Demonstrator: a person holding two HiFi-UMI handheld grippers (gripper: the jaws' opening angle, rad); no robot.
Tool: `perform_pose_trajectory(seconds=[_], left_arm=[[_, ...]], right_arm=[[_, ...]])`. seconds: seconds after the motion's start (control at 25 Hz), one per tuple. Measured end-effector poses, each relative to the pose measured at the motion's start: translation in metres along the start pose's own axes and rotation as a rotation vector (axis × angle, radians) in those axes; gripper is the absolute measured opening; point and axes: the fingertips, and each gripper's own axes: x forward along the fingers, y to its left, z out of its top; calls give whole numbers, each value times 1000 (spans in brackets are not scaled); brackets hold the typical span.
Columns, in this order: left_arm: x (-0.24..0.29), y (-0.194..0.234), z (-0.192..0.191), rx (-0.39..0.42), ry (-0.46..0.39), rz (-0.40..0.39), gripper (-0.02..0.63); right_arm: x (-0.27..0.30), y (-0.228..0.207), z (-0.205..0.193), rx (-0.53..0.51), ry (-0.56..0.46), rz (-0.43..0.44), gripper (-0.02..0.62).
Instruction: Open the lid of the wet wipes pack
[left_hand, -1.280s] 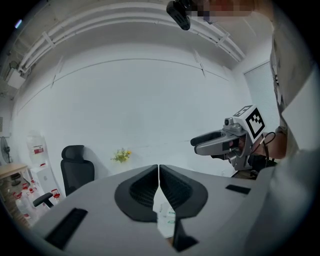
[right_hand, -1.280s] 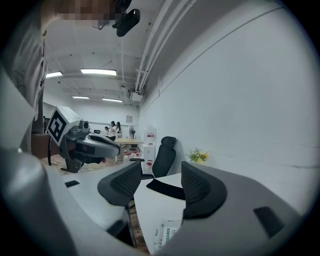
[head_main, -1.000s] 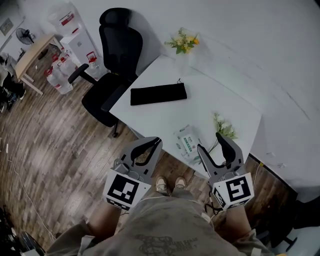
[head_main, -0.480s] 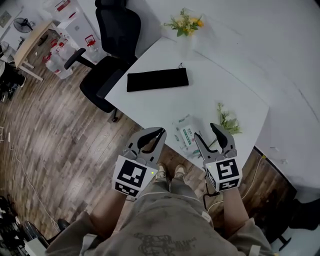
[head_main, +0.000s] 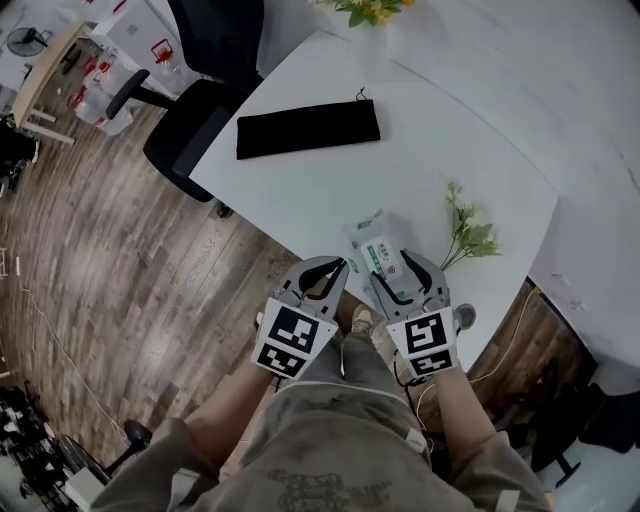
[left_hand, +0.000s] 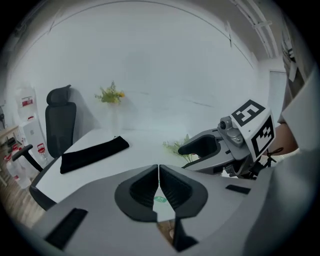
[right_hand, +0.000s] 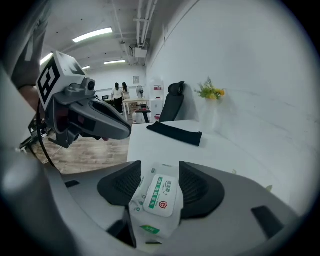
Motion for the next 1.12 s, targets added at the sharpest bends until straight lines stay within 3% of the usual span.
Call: perform_pose_trajectory(seconds=[0.24,0.48,0.64,0.8,1.12], left_arm=[[40,-1,-50,-30,94,-42,23],[70,-5,-81,-56,151,-83,23],[84,-5,-103,-76,189,-94,23],[92,-4,-116,-152,188,-92,23],[102,-5,-121,-130,207,-109,23]], right_arm=[[38,10,-41,-33,93,6,252],[62,13,-72,-133,159,-26,252],[66,14,-79,-126,154,-33,252],[66,16,-78,-123,127,-36,244],[64,19,-67,-33,75,-17,121]])
